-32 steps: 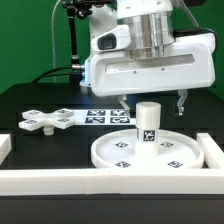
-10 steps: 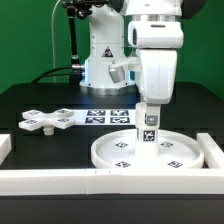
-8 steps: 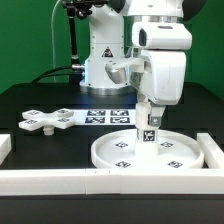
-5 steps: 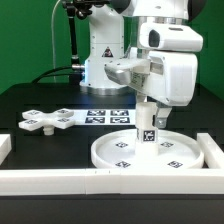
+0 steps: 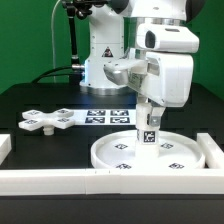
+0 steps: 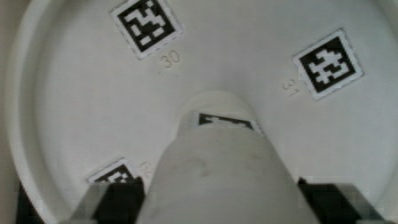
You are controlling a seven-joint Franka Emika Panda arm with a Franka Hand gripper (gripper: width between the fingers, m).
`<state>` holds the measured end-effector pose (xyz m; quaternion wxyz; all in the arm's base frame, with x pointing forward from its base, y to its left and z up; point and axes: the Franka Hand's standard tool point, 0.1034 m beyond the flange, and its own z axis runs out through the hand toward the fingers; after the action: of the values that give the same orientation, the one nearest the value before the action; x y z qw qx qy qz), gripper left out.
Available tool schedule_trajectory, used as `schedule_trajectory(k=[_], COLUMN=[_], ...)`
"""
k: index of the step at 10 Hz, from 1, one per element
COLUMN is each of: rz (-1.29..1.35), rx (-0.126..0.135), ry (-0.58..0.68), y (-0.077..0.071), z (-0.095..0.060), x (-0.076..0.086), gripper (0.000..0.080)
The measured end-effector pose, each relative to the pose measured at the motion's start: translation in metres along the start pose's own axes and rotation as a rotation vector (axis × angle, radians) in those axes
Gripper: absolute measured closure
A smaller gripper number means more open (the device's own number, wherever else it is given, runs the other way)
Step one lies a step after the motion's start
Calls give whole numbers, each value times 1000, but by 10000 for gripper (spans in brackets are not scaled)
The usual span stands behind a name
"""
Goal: Assemble round table
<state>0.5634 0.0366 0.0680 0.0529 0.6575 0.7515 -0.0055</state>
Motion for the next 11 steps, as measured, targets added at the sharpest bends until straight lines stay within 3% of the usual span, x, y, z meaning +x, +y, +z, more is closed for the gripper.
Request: schedule_trajectory(k=[4,11], rz=[496,927], rx=[11,13], ry=[4,16], y=[-1,0], z=[0,-1], x=[1,3], gripper=[390,390])
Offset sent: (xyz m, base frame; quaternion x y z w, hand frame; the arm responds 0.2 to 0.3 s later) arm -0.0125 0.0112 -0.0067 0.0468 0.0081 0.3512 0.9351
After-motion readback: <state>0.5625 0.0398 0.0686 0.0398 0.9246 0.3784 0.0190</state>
